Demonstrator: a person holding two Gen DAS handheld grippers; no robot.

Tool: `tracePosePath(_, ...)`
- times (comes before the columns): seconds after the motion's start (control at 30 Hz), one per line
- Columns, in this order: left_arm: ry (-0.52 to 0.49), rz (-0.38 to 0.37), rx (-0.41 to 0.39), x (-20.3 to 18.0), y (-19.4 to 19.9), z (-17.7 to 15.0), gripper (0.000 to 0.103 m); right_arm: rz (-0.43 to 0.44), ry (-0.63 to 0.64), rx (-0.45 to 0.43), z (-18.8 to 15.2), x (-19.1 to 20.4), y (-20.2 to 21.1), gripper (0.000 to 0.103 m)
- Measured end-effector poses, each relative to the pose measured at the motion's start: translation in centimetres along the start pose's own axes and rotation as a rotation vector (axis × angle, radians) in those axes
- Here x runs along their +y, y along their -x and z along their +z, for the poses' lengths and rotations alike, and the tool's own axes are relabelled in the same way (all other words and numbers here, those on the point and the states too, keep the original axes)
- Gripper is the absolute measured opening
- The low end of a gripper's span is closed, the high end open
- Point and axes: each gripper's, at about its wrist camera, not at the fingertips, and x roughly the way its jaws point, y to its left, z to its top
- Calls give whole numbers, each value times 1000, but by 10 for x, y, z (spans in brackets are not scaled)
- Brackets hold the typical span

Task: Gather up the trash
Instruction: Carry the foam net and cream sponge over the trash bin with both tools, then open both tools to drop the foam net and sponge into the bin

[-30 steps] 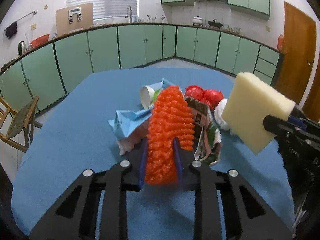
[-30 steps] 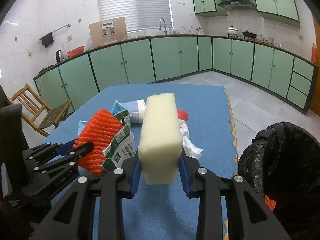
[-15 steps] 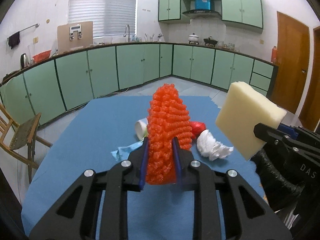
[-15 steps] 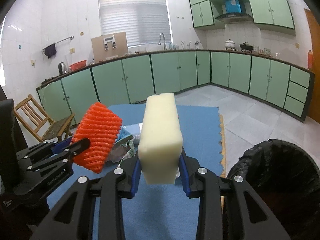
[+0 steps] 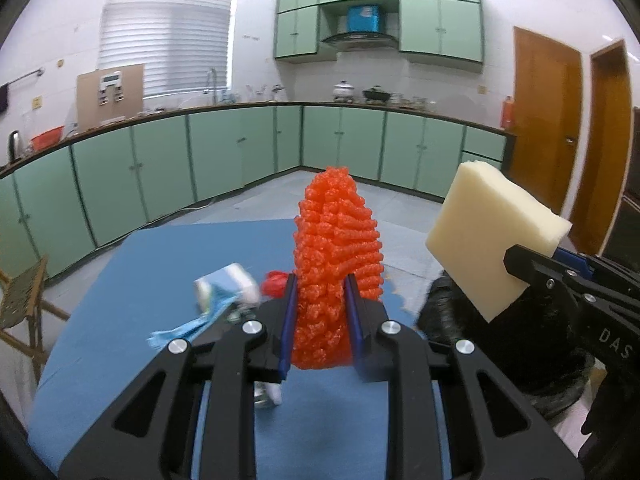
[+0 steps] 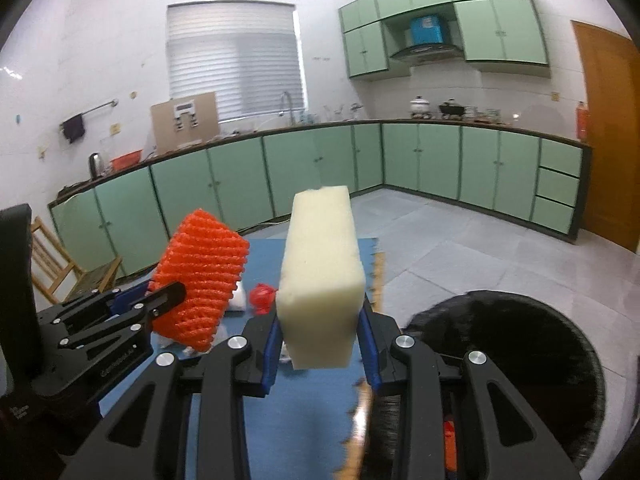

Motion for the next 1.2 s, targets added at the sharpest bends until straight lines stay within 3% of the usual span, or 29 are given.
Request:
tracePosePath(0.63, -127, -222, -3, -141, -37, 0, 21, -262, -111, -21, -17, -125, 66, 33)
tracePosePath(0.97, -193, -260, 49, -191, -75, -21, 21, -357, -173, 30, -45, -184, 70, 33)
tracePosePath(1.2, -208, -263, 98, -214, -105, -39, 21, -374, -211, 81, -64, -205, 54, 33)
